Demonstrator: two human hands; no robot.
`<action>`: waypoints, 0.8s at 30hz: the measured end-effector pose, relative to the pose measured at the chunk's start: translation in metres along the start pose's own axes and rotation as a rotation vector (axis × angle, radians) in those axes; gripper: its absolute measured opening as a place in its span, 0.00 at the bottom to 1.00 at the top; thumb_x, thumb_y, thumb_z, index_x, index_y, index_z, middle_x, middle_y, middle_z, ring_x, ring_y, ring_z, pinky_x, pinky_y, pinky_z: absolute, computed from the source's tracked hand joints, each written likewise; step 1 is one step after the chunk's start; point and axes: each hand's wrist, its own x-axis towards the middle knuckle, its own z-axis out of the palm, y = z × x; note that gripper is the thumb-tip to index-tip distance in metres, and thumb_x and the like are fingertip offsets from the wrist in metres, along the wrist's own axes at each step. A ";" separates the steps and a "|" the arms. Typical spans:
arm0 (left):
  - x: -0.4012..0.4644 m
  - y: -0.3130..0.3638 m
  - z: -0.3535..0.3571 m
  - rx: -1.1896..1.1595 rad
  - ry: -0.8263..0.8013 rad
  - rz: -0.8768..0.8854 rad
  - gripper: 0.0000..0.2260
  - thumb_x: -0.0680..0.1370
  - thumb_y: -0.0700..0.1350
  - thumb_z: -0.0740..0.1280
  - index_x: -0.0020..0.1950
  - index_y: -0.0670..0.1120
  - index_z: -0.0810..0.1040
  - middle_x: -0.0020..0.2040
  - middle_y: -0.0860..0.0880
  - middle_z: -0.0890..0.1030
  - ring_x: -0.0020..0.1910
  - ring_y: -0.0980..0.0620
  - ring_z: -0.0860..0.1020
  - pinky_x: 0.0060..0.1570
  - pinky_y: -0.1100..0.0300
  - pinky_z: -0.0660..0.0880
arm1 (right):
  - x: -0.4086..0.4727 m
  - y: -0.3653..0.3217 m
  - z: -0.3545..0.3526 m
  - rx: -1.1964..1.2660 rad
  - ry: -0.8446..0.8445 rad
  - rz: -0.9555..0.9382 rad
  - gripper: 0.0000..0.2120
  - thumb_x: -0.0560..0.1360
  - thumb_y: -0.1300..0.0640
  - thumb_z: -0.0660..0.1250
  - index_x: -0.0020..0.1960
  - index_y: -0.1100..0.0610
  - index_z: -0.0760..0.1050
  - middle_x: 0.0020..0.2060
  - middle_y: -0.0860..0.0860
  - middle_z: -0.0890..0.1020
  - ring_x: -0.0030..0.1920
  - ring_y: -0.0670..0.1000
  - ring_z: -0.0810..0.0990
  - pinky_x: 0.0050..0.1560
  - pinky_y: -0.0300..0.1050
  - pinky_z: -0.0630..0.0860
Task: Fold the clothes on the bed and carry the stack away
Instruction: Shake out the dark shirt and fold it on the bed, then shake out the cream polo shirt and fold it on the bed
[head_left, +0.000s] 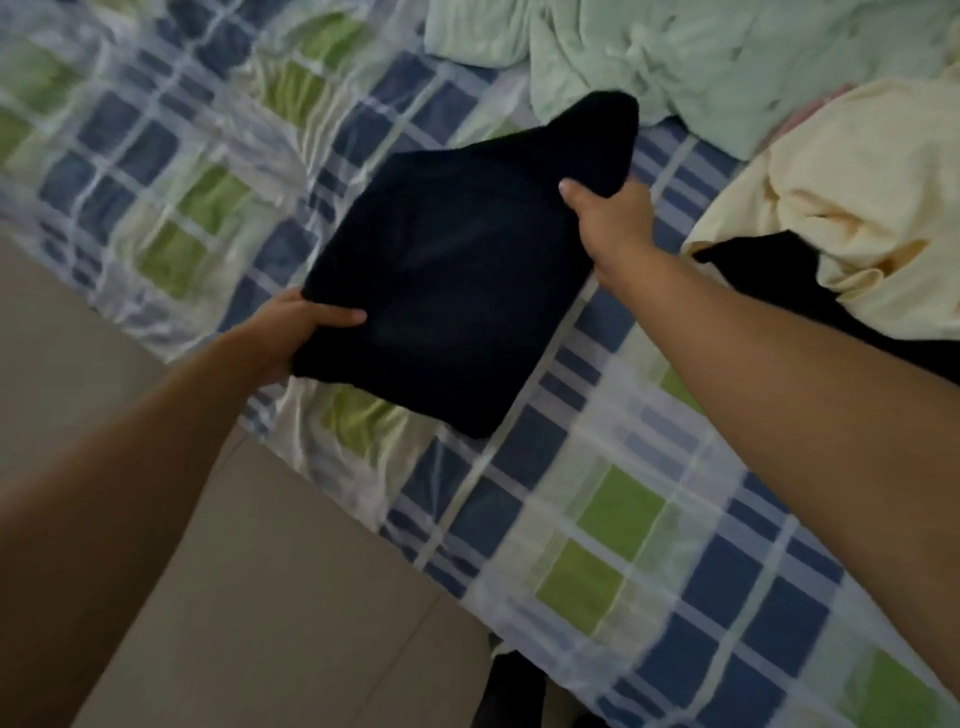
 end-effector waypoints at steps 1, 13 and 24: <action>0.011 -0.004 0.000 0.047 0.045 -0.026 0.24 0.68 0.43 0.81 0.62 0.44 0.82 0.53 0.42 0.87 0.50 0.39 0.86 0.50 0.45 0.83 | 0.004 0.014 0.005 -0.032 0.012 0.070 0.24 0.76 0.49 0.74 0.69 0.55 0.76 0.59 0.48 0.82 0.56 0.48 0.81 0.57 0.42 0.78; 0.018 -0.072 0.025 -0.339 0.232 -0.036 0.30 0.72 0.42 0.80 0.72 0.44 0.74 0.63 0.44 0.83 0.57 0.43 0.85 0.48 0.49 0.83 | -0.124 0.115 0.052 0.290 -0.253 0.500 0.33 0.64 0.59 0.83 0.67 0.52 0.77 0.56 0.47 0.86 0.55 0.50 0.86 0.50 0.47 0.84; 0.007 -0.079 0.040 0.220 0.665 0.040 0.30 0.72 0.53 0.78 0.70 0.49 0.71 0.64 0.49 0.76 0.64 0.46 0.77 0.59 0.56 0.76 | -0.156 0.129 0.052 -0.280 -0.201 0.245 0.31 0.72 0.40 0.76 0.68 0.55 0.74 0.55 0.44 0.79 0.54 0.46 0.78 0.49 0.35 0.75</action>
